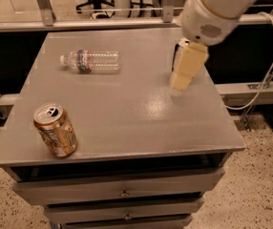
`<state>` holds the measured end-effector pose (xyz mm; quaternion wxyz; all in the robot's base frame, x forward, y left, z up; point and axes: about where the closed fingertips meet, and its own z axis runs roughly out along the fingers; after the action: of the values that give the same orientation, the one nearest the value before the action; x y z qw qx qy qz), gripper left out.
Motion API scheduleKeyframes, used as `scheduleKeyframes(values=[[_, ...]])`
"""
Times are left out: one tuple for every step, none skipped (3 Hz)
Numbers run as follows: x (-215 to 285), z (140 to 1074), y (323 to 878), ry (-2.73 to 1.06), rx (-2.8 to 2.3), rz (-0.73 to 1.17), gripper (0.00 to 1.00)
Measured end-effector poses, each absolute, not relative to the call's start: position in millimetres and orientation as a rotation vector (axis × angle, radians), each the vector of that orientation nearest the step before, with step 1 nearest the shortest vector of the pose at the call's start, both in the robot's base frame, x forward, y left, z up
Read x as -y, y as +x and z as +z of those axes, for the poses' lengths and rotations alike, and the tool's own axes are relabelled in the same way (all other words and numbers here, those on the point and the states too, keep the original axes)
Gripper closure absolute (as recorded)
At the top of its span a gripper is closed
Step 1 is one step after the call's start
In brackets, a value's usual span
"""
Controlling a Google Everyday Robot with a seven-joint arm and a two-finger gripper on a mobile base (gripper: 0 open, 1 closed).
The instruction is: Place water bottle upright
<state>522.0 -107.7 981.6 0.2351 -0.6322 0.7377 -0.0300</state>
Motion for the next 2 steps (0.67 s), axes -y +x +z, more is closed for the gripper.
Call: scheduleKeyframes(values=[[57.4, 986.6, 552.9, -1.717, -1.953, -0.042, 0.00], [57.4, 986.7, 552.9, -1.717, -1.953, -0.042, 0.00]])
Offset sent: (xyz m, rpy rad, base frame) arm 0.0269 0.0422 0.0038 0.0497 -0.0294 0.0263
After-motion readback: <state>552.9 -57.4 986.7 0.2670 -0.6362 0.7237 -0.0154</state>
